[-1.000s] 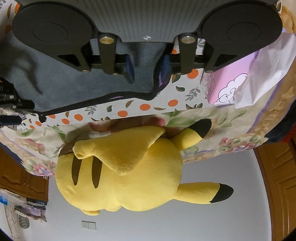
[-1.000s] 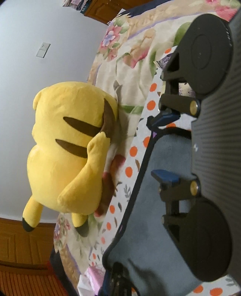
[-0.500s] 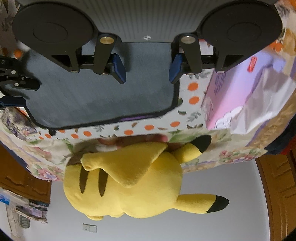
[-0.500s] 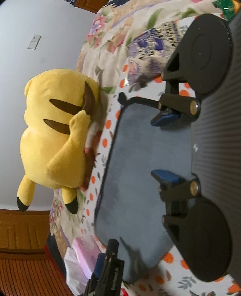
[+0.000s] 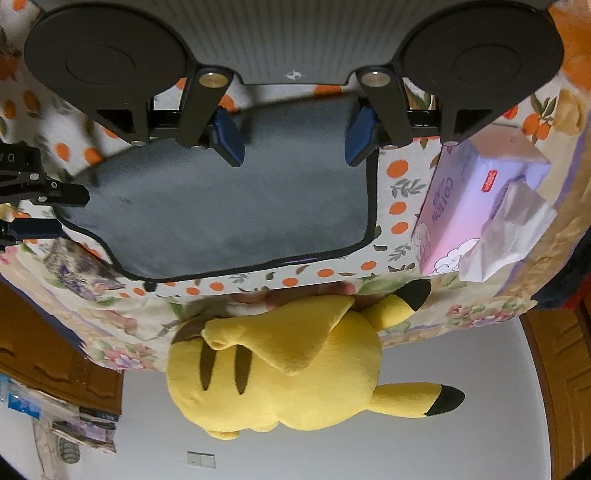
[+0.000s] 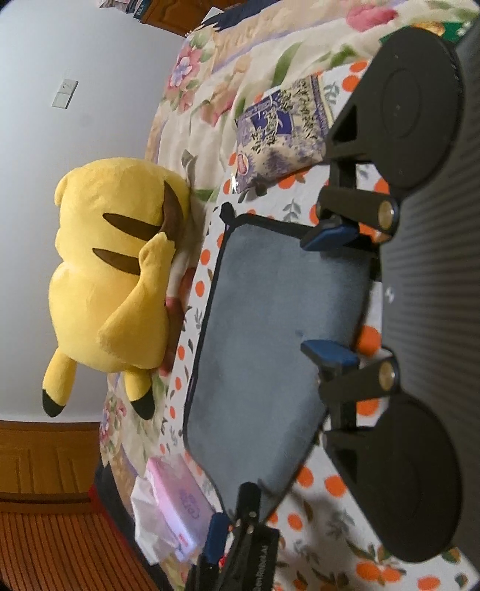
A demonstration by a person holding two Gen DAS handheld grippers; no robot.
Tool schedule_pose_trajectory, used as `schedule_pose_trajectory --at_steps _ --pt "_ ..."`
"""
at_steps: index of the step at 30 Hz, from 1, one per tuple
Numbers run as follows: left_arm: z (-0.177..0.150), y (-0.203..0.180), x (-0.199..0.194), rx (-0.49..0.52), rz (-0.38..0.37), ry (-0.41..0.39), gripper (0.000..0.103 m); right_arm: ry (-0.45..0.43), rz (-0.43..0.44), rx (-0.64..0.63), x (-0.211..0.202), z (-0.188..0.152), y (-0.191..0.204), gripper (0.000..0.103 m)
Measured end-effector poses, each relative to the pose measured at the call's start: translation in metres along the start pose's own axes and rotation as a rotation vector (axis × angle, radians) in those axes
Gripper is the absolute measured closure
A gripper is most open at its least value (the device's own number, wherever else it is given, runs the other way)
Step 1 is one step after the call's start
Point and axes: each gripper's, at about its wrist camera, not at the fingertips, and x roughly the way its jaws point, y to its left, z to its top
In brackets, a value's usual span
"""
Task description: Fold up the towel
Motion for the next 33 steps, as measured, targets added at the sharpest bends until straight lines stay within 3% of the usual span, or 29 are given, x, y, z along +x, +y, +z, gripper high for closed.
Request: schedule_pose_trajectory --at_steps 13,26,33 --pt "-0.003 -0.020 -0.085 0.031 -0.021 -0.066 0.036 -0.040 0.003 0.047 -0.087 -0.003 0.003 0.047" --pt "-0.010 -0.026 -0.165 0.014 -0.016 -0.124 0.016 -0.106 0.008 0.082 -0.153 -0.005 0.011 0.043" --pt "-0.026 -0.031 -0.191 0.027 -0.018 -0.114 0.016 -0.134 0.012 0.083 -0.182 -0.012 0.014 0.042"
